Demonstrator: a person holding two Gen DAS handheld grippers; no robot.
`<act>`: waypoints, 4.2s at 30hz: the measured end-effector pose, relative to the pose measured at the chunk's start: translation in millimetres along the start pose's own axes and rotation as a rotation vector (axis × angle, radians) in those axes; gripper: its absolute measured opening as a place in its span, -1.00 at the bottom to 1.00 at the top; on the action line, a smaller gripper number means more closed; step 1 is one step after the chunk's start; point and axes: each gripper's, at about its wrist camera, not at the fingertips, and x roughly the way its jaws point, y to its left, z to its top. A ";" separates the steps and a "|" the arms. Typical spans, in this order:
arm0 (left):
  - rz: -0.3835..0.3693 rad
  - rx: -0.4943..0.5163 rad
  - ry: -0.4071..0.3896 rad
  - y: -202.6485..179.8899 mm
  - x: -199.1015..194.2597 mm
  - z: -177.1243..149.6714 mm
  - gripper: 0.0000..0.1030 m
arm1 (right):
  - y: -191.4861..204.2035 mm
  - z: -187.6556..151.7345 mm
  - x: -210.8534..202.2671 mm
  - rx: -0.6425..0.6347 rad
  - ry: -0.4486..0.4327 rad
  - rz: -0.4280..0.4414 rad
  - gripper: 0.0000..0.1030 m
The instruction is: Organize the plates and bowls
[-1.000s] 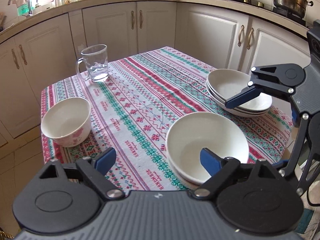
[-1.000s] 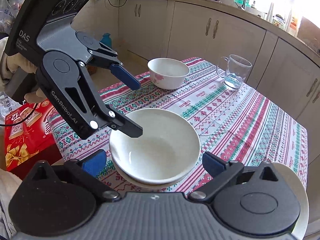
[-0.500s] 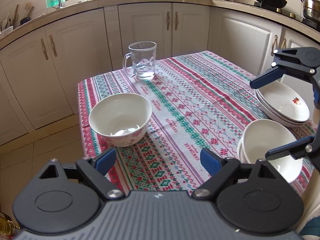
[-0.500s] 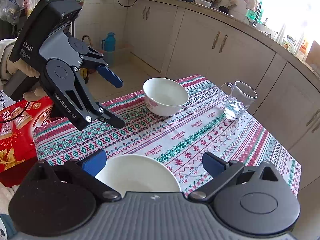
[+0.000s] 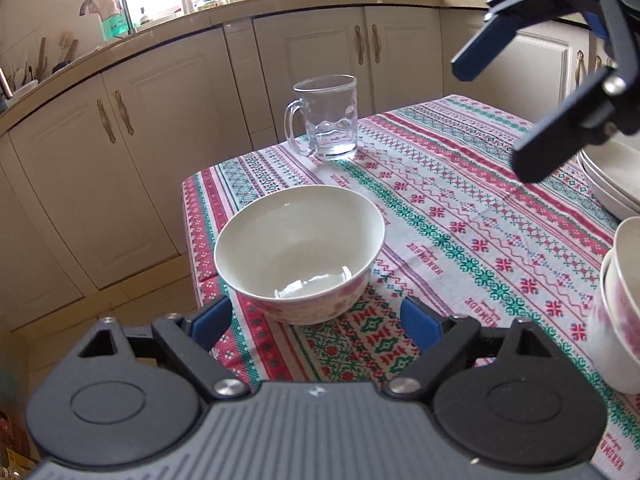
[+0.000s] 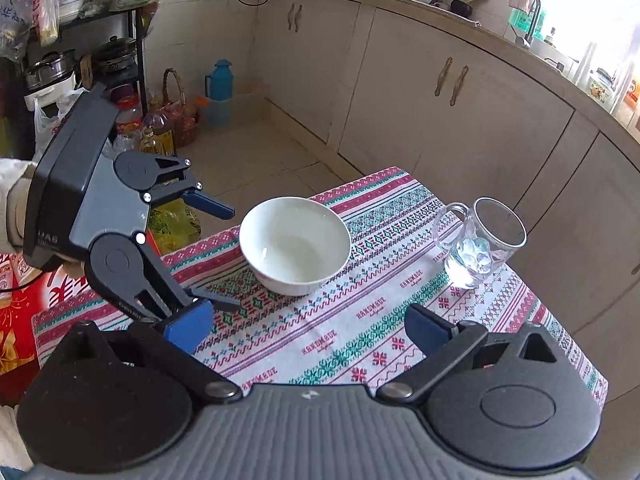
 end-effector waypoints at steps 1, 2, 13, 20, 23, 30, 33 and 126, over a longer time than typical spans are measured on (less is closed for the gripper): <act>-0.002 0.002 -0.006 1.5 2.4 -0.3 0.77 | -3.4 5.4 7.7 0.007 0.009 0.011 1.00; -0.010 0.002 -0.011 3.4 5.1 -0.2 0.77 | -6.5 10.5 16.0 0.012 0.019 0.020 0.98; -0.041 -0.003 -0.018 15.1 28.1 -4.0 0.76 | -30.8 33.7 100.2 0.098 0.133 0.087 0.68; -0.066 0.002 -0.038 18.3 33.0 -2.1 0.74 | -36.5 41.5 132.9 0.113 0.165 0.105 0.53; -0.073 -0.002 -0.043 19.0 33.6 -2.4 0.72 | -39.1 43.2 140.6 0.126 0.170 0.117 0.35; -0.084 -0.004 -0.043 21.2 35.5 -2.3 0.72 | -41.8 43.8 148.6 0.138 0.180 0.131 0.17; -0.085 -0.005 -0.043 21.2 35.6 -2.3 0.72 | -42.0 43.7 150.7 0.146 0.179 0.138 0.13; -0.283 0.066 0.065 -149.5 -88.7 19.7 0.72 | 34.7 -107.0 -63.8 0.165 0.139 0.044 0.14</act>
